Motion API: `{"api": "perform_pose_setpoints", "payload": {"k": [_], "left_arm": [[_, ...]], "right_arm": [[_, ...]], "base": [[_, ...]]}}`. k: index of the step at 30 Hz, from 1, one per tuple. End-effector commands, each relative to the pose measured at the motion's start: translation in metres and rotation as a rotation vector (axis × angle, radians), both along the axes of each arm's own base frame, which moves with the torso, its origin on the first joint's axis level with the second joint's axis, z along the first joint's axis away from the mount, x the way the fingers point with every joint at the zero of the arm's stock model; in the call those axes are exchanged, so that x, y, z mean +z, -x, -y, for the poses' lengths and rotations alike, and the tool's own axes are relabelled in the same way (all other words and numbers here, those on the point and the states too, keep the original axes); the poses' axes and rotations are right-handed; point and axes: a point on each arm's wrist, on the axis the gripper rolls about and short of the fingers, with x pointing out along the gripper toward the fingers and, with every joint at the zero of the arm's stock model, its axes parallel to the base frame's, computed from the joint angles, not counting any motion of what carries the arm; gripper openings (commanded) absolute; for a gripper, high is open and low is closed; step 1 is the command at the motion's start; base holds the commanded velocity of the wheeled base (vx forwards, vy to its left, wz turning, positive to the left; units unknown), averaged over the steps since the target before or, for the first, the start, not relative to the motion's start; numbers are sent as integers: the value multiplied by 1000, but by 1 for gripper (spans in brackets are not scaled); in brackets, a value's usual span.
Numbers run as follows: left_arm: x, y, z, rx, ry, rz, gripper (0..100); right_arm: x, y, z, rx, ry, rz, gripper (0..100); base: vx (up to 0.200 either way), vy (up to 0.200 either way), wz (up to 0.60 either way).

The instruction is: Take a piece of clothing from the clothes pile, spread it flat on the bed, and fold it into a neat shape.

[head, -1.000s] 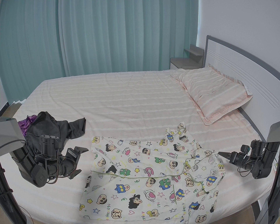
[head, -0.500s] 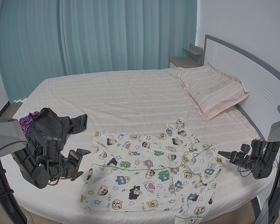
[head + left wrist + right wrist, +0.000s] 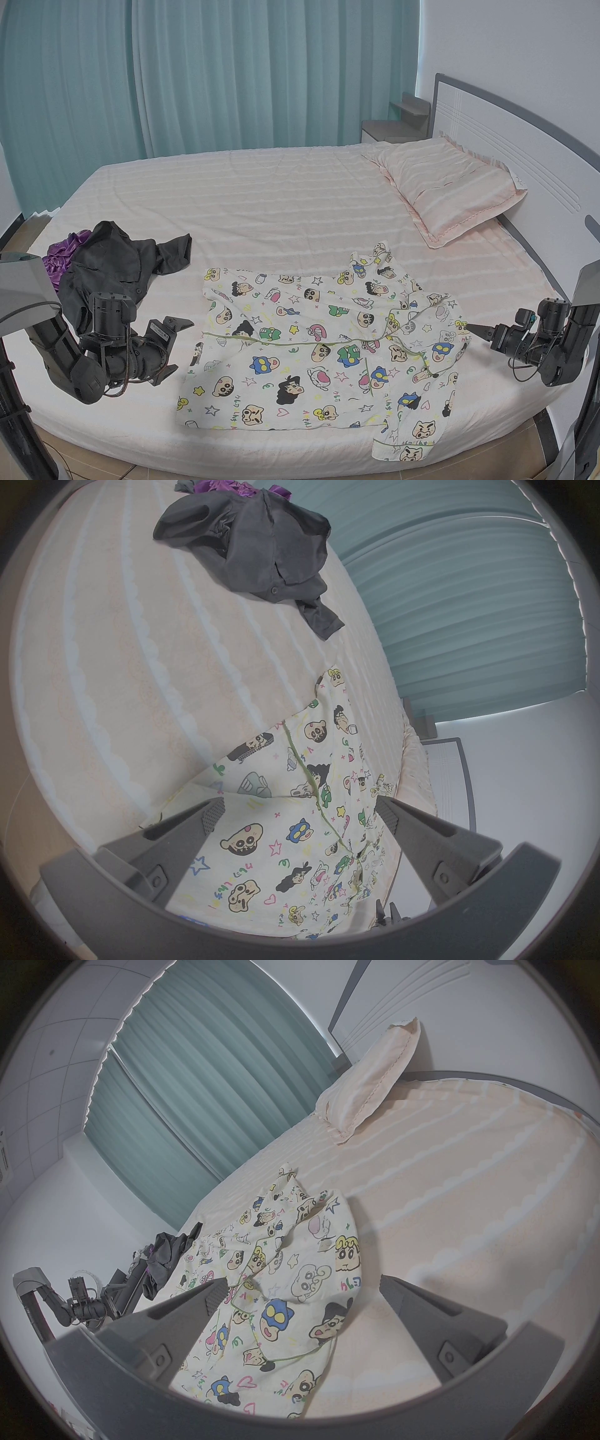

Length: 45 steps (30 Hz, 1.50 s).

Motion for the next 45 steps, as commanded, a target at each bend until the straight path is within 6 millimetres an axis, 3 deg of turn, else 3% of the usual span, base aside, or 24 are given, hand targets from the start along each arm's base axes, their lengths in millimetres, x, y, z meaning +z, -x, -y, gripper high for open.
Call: {"api": "perform_pose_setpoints", "payload": {"k": [1,10,31,45], "left_arm": [[-1,1,0,-4,-2,11,100],[1,0,1,9,1,28,100],[-5,-2,1,7,-3,12,100],[-8,2,10,-36,-4,-4,100]], "right_arm": [[-2,1,-1,2,-1,-8,100],[-5,3,-5,5,0,-26,100],[4,2,-4,0,8,6,100],[11,2,-5,3,13,28,100]], "base": [[0,0,0],[0,0,0],[0,200,0],[29,0,0]]}}
